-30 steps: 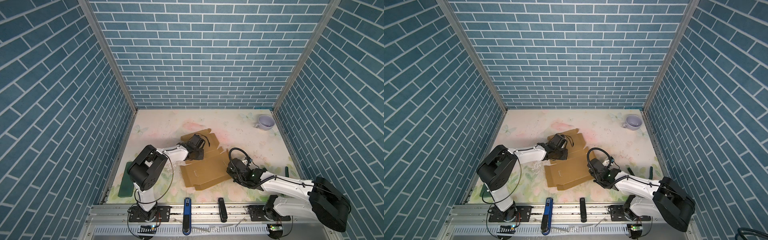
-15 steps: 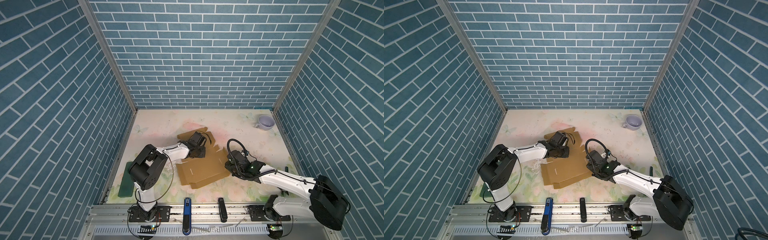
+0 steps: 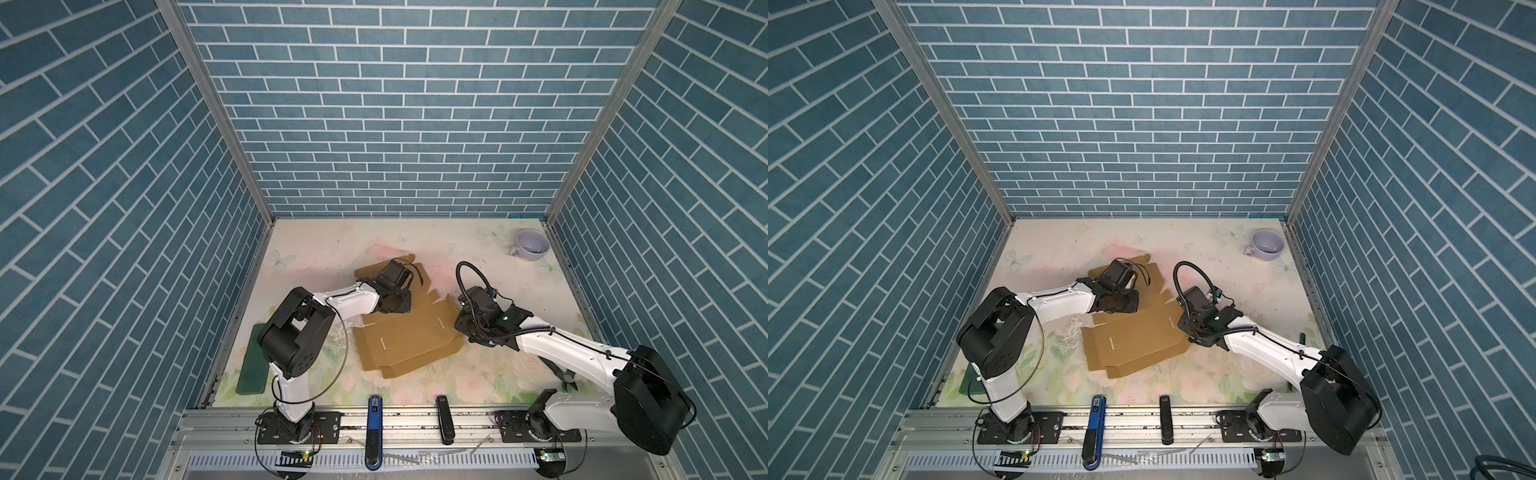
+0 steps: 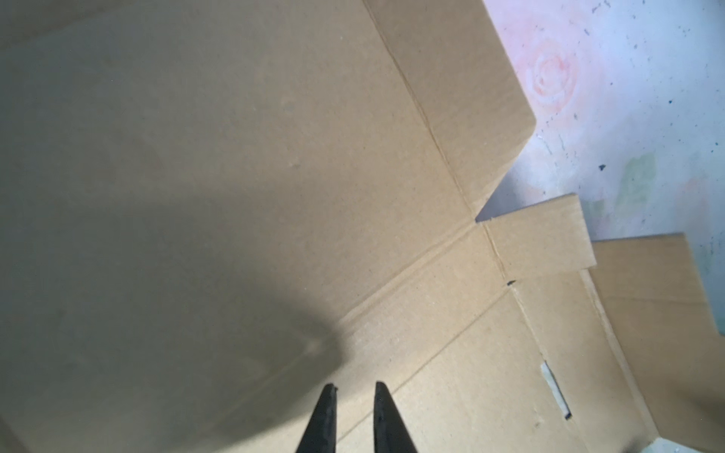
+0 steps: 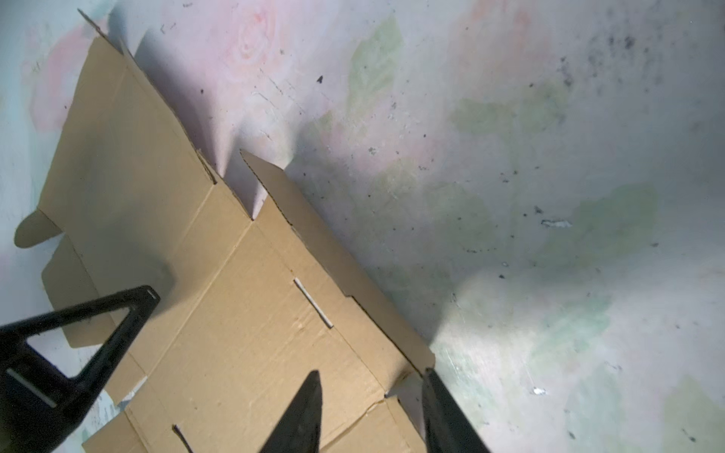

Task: Fold the paper box

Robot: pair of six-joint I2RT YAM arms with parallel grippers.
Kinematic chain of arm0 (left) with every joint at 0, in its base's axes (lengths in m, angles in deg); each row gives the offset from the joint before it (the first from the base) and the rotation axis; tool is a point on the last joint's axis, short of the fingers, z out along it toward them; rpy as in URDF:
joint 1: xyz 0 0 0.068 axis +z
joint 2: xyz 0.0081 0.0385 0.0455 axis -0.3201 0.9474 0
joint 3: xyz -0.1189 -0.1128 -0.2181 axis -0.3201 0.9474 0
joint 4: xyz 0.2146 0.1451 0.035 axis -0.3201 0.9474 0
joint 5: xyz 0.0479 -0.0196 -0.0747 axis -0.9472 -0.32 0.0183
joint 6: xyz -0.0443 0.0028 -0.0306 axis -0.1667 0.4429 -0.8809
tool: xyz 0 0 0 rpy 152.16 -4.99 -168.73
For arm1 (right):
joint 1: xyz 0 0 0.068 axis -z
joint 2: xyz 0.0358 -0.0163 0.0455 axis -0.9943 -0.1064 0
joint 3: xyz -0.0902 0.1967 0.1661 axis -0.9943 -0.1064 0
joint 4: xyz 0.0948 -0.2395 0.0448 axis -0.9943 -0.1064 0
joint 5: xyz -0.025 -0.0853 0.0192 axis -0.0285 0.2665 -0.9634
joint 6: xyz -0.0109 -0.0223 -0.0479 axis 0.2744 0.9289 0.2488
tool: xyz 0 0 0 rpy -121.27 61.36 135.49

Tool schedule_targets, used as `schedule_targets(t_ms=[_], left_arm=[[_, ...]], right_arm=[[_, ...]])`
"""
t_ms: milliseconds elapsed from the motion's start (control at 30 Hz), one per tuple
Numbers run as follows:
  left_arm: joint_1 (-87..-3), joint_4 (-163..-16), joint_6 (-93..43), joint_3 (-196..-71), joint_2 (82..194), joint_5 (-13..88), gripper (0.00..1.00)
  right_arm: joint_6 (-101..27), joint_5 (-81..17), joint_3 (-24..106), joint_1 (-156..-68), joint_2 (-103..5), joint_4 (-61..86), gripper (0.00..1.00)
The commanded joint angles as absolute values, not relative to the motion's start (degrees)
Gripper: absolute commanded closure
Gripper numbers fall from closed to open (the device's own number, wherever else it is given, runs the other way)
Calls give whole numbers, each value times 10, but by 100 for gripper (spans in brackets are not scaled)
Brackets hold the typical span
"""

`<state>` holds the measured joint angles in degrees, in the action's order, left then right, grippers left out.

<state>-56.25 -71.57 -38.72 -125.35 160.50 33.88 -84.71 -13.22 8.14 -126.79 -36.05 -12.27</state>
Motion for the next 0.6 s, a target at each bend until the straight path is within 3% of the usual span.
schedule_targets(t_ms=[0,400,567], left_arm=[[-550,-688,-374,-1267,1603,339,80],[-530,-667,-366,-1279,1598,338,80],[-519,-649,-352,-1308,1607,345,77]], right_arm=[[-760,-152,135,-1255,-401,-181,57],[-619,-170,228,-1233,-500,-248,57],[-561,-188,253,-1218,-547,-249,65]])
